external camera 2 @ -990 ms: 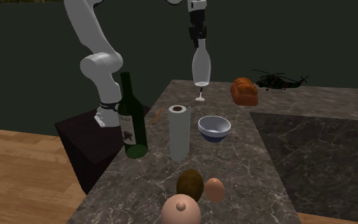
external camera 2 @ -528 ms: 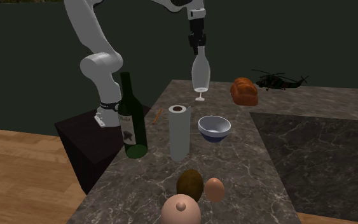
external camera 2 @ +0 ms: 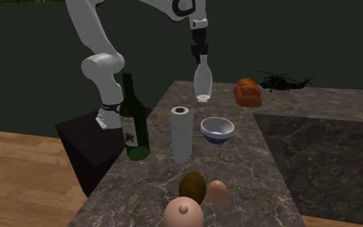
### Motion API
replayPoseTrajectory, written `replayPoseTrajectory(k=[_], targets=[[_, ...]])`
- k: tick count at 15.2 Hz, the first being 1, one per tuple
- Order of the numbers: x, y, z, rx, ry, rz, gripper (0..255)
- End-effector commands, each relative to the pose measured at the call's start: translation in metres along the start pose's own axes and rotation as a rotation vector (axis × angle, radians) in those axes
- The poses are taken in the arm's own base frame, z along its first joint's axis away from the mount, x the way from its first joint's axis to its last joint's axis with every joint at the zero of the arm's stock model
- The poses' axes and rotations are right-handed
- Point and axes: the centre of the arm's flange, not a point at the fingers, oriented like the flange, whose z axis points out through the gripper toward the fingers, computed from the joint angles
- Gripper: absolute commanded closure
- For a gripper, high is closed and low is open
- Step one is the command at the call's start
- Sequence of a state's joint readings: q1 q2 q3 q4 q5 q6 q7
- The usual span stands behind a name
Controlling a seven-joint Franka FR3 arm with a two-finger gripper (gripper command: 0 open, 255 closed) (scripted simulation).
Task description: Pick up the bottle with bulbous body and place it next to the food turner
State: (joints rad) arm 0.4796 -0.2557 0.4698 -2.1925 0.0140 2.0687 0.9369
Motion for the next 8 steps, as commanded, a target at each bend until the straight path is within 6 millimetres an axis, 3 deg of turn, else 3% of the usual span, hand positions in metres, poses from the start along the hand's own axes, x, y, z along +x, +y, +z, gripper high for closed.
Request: replayPoseTrajectory(k=[1,8], targets=[[-0.001,0.001,0.01,0.001,0.001,0.0,255],[-0.007,0.002,0.047,0.001,0.001,0.0,255]])
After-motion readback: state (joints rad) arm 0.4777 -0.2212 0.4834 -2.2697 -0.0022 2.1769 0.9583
